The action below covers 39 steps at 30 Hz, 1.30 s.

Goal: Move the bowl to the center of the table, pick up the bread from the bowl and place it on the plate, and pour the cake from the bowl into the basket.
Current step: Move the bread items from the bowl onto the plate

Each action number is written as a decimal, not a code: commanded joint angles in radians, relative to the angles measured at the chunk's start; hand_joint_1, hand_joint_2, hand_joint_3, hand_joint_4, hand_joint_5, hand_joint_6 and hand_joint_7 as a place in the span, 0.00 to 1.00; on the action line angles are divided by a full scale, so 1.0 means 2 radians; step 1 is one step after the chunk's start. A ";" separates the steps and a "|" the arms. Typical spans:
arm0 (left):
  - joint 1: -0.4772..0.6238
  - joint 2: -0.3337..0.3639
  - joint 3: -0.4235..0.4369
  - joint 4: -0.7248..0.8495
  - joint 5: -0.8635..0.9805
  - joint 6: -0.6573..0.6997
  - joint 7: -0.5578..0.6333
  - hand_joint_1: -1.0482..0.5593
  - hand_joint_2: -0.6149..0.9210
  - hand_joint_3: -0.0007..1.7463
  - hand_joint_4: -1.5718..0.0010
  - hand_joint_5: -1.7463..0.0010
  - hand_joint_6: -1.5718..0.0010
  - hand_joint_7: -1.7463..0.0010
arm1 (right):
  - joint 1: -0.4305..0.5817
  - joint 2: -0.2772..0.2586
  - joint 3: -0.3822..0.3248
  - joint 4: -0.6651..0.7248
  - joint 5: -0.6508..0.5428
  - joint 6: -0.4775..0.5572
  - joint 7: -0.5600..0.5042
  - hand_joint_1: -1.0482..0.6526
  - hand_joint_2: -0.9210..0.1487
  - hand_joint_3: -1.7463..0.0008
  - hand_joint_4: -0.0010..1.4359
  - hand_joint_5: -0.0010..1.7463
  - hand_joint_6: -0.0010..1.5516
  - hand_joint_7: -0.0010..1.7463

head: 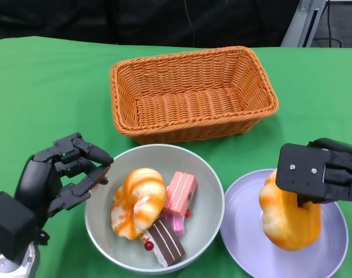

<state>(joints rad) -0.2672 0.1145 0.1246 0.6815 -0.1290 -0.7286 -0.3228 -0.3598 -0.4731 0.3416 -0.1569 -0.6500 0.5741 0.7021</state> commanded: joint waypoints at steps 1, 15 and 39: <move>0.006 0.007 0.002 -0.002 -0.001 0.001 0.002 0.54 0.97 0.22 0.53 0.16 0.51 0.36 | -0.011 -0.014 0.009 0.000 -0.004 0.003 0.011 0.25 0.00 0.80 0.50 0.00 0.40 0.00; 0.007 0.009 0.002 -0.002 0.001 0.002 0.002 0.54 0.97 0.22 0.53 0.17 0.50 0.36 | 0.005 -0.014 -0.003 -0.036 0.001 0.008 -0.017 0.17 0.00 0.90 0.35 0.00 0.23 0.00; 0.007 0.009 0.002 -0.005 0.000 0.006 0.003 0.53 0.97 0.22 0.53 0.17 0.50 0.37 | 0.067 -0.027 0.016 -0.063 -0.131 -0.104 -0.105 0.03 0.00 0.62 0.10 0.00 0.12 0.00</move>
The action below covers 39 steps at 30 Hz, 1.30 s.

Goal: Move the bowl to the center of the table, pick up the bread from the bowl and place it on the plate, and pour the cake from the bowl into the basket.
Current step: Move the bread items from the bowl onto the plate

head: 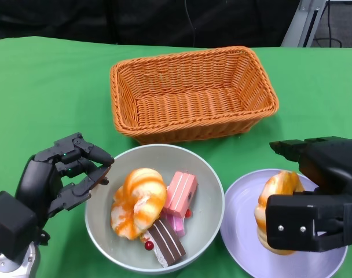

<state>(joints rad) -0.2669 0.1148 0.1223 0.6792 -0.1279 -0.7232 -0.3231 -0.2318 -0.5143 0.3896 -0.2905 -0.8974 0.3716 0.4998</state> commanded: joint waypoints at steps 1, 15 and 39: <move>0.007 0.008 0.003 -0.004 -0.001 0.003 0.003 0.54 0.97 0.22 0.53 0.17 0.50 0.37 | 0.004 -0.005 -0.009 0.004 -0.009 -0.004 -0.003 0.03 0.00 0.62 0.10 0.00 0.12 0.00; 0.007 0.007 0.002 -0.005 0.000 0.003 0.004 0.53 0.96 0.23 0.53 0.16 0.50 0.36 | 0.012 0.021 -0.044 0.019 0.030 -0.058 -0.074 0.23 0.17 1.00 0.13 0.01 0.06 0.00; 0.007 0.005 0.002 -0.004 0.002 0.005 0.006 0.54 0.96 0.24 0.53 0.16 0.51 0.36 | 0.016 0.019 -0.044 0.021 0.025 -0.068 -0.091 0.24 0.03 0.98 0.20 0.02 0.13 0.01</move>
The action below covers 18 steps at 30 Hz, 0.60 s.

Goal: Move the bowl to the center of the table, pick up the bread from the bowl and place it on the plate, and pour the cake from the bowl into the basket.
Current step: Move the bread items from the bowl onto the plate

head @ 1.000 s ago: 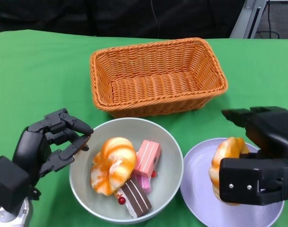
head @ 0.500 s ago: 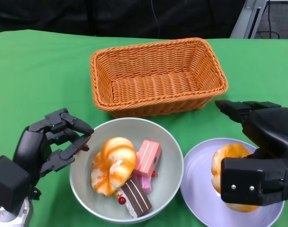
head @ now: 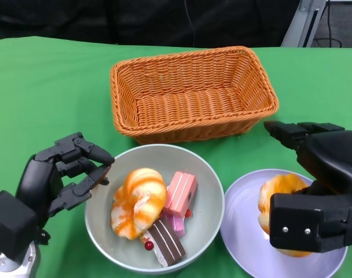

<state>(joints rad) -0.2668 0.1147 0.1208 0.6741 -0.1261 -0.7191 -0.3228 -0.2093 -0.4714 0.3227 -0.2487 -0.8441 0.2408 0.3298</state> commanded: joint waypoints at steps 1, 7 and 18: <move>0.007 0.006 0.003 -0.002 0.001 0.003 0.006 0.54 0.96 0.24 0.53 0.16 0.51 0.36 | 0.005 -0.003 -0.011 0.000 -0.001 -0.003 -0.006 0.23 0.03 0.98 0.20 0.02 0.13 0.01; 0.007 0.006 0.003 -0.002 0.001 0.003 0.006 0.54 0.96 0.25 0.53 0.16 0.51 0.36 | 0.005 -0.002 -0.011 0.000 -0.002 -0.004 -0.006 0.23 0.02 0.99 0.20 0.02 0.13 0.00; 0.007 0.006 0.002 -0.004 0.002 0.002 0.006 0.54 0.96 0.25 0.53 0.16 0.51 0.36 | 0.003 -0.005 0.001 -0.005 -0.037 0.022 0.040 0.17 0.00 0.71 0.20 0.01 0.14 0.00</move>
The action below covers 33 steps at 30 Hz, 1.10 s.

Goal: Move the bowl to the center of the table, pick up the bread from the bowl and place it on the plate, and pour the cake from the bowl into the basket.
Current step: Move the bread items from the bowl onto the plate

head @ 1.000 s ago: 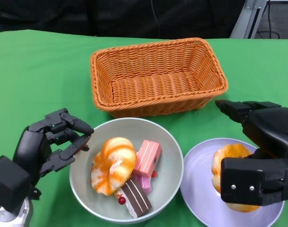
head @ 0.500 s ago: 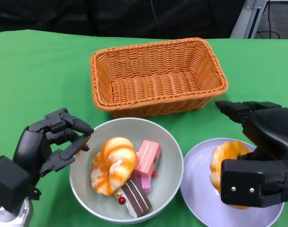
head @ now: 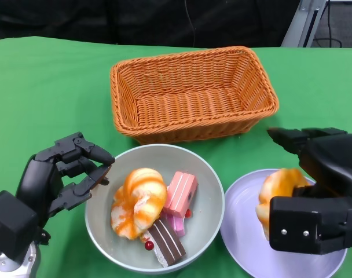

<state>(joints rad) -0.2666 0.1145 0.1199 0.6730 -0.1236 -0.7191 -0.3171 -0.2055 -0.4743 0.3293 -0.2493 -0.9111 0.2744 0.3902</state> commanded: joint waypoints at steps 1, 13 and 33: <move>0.007 0.006 0.002 -0.003 0.000 0.002 0.003 0.54 0.96 0.25 0.53 0.16 0.51 0.36 | 0.001 -0.003 -0.003 -0.005 -0.004 0.006 0.012 0.17 0.00 0.72 0.20 0.01 0.14 0.00; 0.010 0.006 0.002 -0.009 -0.001 0.006 0.004 0.53 0.95 0.25 0.53 0.16 0.51 0.35 | 0.003 -0.003 -0.002 -0.008 -0.011 0.004 0.017 0.35 0.13 0.99 0.18 0.00 0.10 0.00; 0.010 0.007 0.002 -0.009 0.000 0.006 0.003 0.53 0.95 0.25 0.53 0.16 0.51 0.36 | 0.008 0.003 -0.014 0.000 0.003 -0.023 -0.010 0.37 0.02 0.95 0.23 0.04 0.18 0.02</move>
<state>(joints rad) -0.2624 0.1146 0.1185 0.6572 -0.1248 -0.7082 -0.3154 -0.1985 -0.4543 0.3245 -0.2563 -0.9226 0.2346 0.3703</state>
